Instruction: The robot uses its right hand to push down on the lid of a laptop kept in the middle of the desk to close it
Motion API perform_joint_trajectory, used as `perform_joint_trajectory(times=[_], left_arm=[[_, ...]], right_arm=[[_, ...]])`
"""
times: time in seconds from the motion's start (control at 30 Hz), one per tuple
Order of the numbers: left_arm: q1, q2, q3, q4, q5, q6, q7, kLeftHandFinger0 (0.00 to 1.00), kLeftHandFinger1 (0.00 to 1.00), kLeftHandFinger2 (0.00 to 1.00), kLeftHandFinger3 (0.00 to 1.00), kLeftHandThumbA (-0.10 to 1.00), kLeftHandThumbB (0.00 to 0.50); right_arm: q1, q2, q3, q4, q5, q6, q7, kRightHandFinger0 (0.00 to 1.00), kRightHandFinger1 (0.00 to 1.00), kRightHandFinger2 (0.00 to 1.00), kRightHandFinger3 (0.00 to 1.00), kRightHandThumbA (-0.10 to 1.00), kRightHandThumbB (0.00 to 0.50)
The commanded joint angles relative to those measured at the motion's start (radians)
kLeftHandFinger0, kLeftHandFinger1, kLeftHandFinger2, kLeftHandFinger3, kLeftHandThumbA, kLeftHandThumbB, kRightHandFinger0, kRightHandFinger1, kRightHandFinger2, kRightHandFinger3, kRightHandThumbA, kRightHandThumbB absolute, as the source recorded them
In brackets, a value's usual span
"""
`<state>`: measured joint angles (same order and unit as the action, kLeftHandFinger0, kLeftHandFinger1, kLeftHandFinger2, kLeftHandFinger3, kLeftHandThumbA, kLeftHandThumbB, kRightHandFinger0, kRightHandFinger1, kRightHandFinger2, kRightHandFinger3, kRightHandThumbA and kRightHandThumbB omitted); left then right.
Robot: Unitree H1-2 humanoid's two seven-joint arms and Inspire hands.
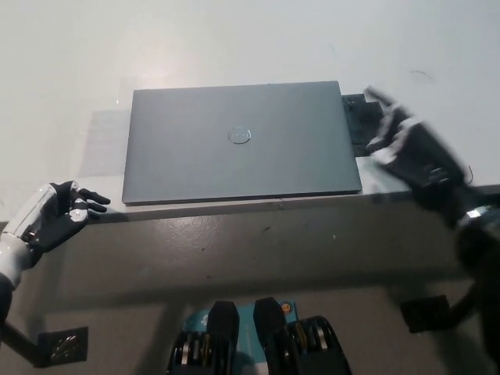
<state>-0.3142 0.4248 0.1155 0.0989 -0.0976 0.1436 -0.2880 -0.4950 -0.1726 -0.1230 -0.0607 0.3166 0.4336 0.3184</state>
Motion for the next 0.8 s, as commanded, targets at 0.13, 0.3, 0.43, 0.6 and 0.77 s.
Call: perform_joint_trajectory(times=[0.13,0.3,0.43,0.6,0.77], left_arm=[[-0.015,0.025,0.014,0.000,-0.004,-0.068,0.001,0.60,0.54,0.51,0.48,0.01,0.167],[-0.026,0.020,0.020,0.015,-0.022,-0.075,-0.005,0.61,0.56,0.52,0.45,0.00,0.184],[-0.031,0.021,0.016,0.019,-0.018,-0.078,-0.005,0.58,0.53,0.50,0.46,-0.01,0.167],[-0.032,0.021,0.016,0.024,-0.022,-0.093,-0.008,0.56,0.52,0.49,0.46,-0.03,0.165],[-0.020,0.025,0.016,0.013,-0.007,-0.095,0.002,0.61,0.55,0.52,0.47,0.00,0.165]], right_arm=[[0.089,-0.152,-0.052,-0.139,0.155,0.036,-0.058,1.00,1.00,0.98,1.00,0.14,0.152],[0.189,-0.183,-0.148,-0.137,0.167,0.036,-0.044,1.00,1.00,0.99,1.00,0.13,0.154],[0.244,-0.187,-0.192,-0.123,0.162,0.013,-0.039,1.00,1.00,1.00,1.00,0.16,0.169],[0.296,-0.178,-0.218,-0.110,0.168,-0.017,-0.026,1.00,1.00,1.00,1.00,0.14,0.156],[0.312,-0.169,-0.220,-0.099,0.171,-0.024,-0.024,1.00,1.00,0.99,1.00,0.12,0.159]])
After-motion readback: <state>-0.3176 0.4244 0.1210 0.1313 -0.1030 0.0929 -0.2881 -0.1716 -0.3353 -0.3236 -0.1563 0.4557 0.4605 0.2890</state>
